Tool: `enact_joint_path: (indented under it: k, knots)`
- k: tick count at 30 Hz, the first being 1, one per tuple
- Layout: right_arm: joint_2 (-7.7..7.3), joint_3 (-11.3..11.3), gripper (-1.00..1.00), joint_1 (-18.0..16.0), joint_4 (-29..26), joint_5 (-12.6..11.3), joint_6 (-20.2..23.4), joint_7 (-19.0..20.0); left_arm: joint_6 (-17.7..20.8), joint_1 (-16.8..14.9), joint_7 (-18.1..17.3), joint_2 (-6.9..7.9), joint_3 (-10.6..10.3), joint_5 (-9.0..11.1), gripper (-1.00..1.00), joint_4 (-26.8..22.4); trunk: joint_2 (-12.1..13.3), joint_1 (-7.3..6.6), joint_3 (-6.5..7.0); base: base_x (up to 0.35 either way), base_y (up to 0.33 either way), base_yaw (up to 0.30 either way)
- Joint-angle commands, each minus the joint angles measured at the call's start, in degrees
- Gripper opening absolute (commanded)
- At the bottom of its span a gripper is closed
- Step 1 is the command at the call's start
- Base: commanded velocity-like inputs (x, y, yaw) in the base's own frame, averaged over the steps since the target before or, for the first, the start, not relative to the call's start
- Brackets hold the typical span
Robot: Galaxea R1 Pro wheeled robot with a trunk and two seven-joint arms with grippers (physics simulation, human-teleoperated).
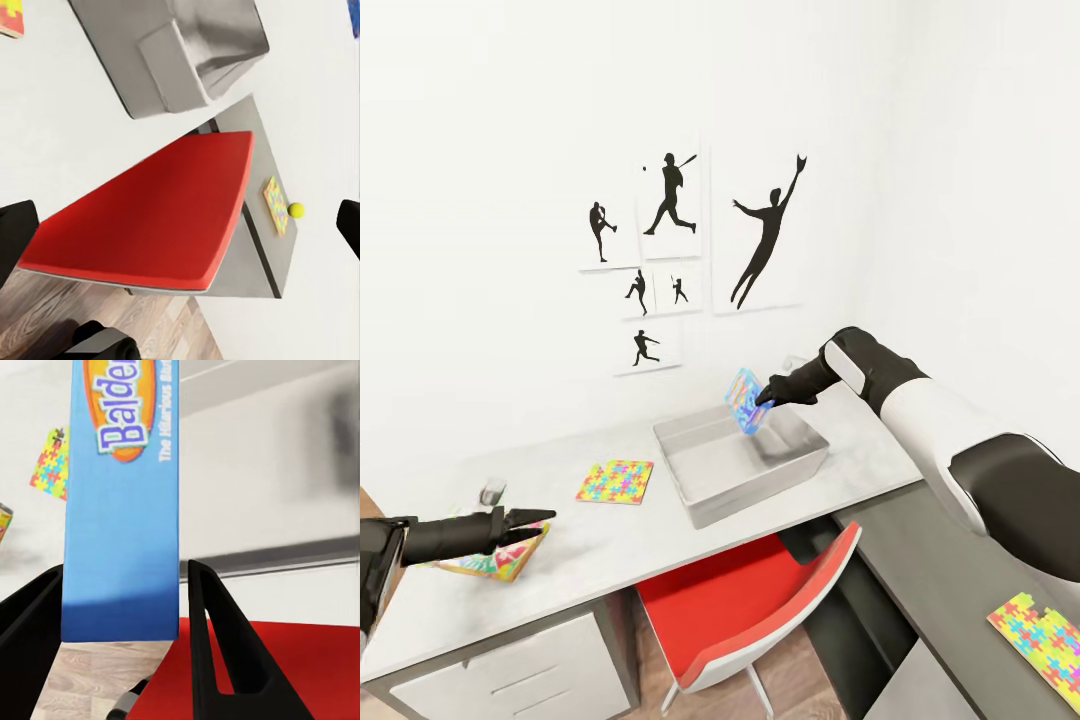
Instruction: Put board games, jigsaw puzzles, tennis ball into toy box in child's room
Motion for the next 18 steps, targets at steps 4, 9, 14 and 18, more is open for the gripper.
enact_joint_path:
  k: [4, 9, 14, 18]
  knots:
    - [-0.04, 0.28, -1.0, -0.06, -0.05, 0.41, 0.05, 0.53, 2.58, -2.53, -0.51, -0.04, 0.05, 0.62, 1.0, -0.66, -0.13, 0.04, -0.14, 0.0, 0.0, 0.0]
    - [-0.04, 0.18, -1.0, -0.01, -0.05, 0.4, -0.02, 0.49, 3.1, -3.63, -0.51, -0.08, -0.1, 1.82, 1.0, -1.68, -0.13, 0.04, -0.14, 0.0, 0.0, 0.0]
    - [0.01, 0.14, -1.0, -0.02, -0.12, 0.34, -0.08, 0.46, 3.14, -3.77, -0.51, -0.13, -0.11, 2.39, 1.0, -2.0, -0.13, 0.04, -0.14, 0.005, 0.0, 0.0]
    - [0.01, 0.18, -1.0, -0.01, -0.13, 0.38, -0.12, 0.43, 3.11, -3.79, -0.51, -0.17, -0.18, 2.45, 1.0, -2.03, -0.13, 0.04, -0.14, 0.052, 0.0, 0.0]
